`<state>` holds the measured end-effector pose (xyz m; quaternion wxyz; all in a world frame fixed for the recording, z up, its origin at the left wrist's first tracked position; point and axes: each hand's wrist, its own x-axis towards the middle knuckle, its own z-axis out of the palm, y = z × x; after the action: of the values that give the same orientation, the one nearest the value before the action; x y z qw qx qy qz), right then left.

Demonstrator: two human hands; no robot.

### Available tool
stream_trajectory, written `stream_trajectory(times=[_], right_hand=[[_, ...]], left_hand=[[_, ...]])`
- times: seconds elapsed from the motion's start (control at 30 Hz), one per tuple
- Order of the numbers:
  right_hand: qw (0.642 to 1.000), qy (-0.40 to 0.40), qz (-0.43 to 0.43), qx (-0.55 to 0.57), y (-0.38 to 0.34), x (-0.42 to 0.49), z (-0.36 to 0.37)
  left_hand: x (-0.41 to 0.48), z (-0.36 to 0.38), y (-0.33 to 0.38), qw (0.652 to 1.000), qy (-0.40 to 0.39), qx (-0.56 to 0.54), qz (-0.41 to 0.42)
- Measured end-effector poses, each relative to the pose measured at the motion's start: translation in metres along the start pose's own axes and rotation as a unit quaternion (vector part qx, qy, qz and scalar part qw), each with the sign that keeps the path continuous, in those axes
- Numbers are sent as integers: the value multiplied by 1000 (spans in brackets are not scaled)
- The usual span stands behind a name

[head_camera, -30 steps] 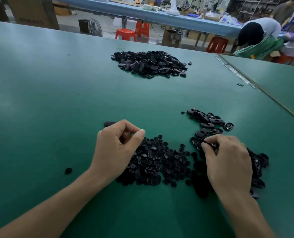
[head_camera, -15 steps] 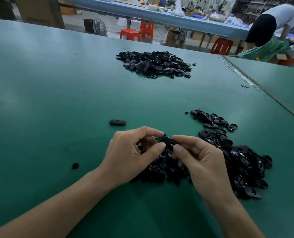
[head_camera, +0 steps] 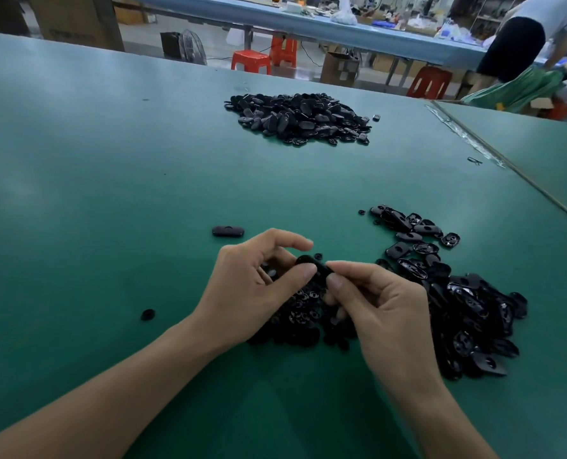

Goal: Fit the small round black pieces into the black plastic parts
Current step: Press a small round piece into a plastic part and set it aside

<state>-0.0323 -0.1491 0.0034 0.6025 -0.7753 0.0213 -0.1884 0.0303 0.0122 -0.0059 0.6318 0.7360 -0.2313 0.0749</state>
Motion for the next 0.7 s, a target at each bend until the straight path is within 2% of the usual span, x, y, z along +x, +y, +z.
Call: stream_trajectory(times=[0.13, 0.3, 0.4, 0.7], right_hand=[[975, 28, -79, -207, 1, -3, 1], [920, -62, -96, -376, 3, -6, 2], [904, -84, -96, -408, 2, -6, 6], [901, -90, -86, -415, -1, -4, 12]], left_hand=[[4, -2, -3, 999, 43, 12, -12], [6, -5, -7, 994, 102, 10, -21], [6, -5, -7, 994, 111, -13, -19], [6, -4, -12, 991, 124, -44, -26]])
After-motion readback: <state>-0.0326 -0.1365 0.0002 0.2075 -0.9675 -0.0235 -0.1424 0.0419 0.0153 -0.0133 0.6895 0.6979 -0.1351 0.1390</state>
